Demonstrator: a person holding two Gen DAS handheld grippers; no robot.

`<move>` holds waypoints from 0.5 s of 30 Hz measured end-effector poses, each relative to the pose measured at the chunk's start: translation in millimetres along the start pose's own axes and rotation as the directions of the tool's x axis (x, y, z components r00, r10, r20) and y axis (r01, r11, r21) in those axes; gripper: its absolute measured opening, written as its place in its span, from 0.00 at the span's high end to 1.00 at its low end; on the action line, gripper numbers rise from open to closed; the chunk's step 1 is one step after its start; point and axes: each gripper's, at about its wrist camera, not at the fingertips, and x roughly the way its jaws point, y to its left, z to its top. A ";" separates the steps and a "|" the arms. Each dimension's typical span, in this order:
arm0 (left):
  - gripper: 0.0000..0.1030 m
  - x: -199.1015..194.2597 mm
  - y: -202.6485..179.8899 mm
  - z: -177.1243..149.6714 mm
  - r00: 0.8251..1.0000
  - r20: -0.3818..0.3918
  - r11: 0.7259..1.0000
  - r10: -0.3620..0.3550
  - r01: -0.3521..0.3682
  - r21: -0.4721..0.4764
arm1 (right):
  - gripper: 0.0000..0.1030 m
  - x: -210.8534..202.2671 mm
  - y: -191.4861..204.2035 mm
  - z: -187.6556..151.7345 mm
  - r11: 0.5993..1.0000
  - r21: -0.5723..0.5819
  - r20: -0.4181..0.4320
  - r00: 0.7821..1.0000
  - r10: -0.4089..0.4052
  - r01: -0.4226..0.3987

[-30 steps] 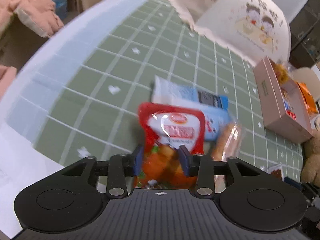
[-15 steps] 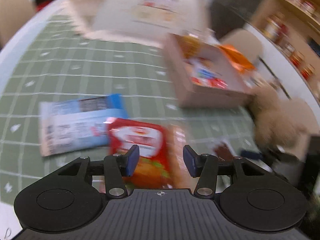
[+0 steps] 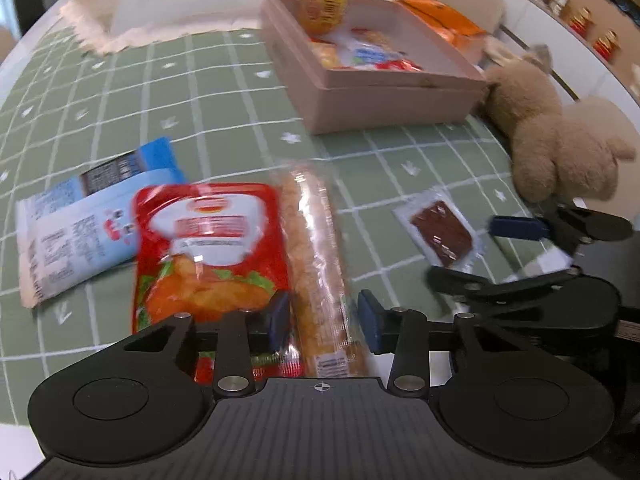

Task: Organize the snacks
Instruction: 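Grasp the long wrapped bread stick with the left tool while the right moves to the chocolate cake, then grasp the chocolate cake on foil with the right tool while the left holds the bread stick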

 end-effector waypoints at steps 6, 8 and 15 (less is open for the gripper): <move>0.59 -9.6 35.9 7.6 1.000 0.014 0.991 0.023 -0.021 -0.133 | 0.19 -39.2 -16.5 46.1 1.000 -0.013 0.157 0.987 -0.013 0.015; 0.60 -7.7 36.7 10.3 1.000 0.012 0.990 0.020 -0.018 -0.138 | 0.19 -51.2 -28.0 76.9 1.000 0.029 0.219 0.976 -0.005 -0.002; 0.61 2.0 29.5 2.4 0.999 0.001 0.986 -0.043 0.043 -0.159 | 0.19 -6.9 -82.1 207.8 0.955 0.265 0.250 0.966 0.063 -0.131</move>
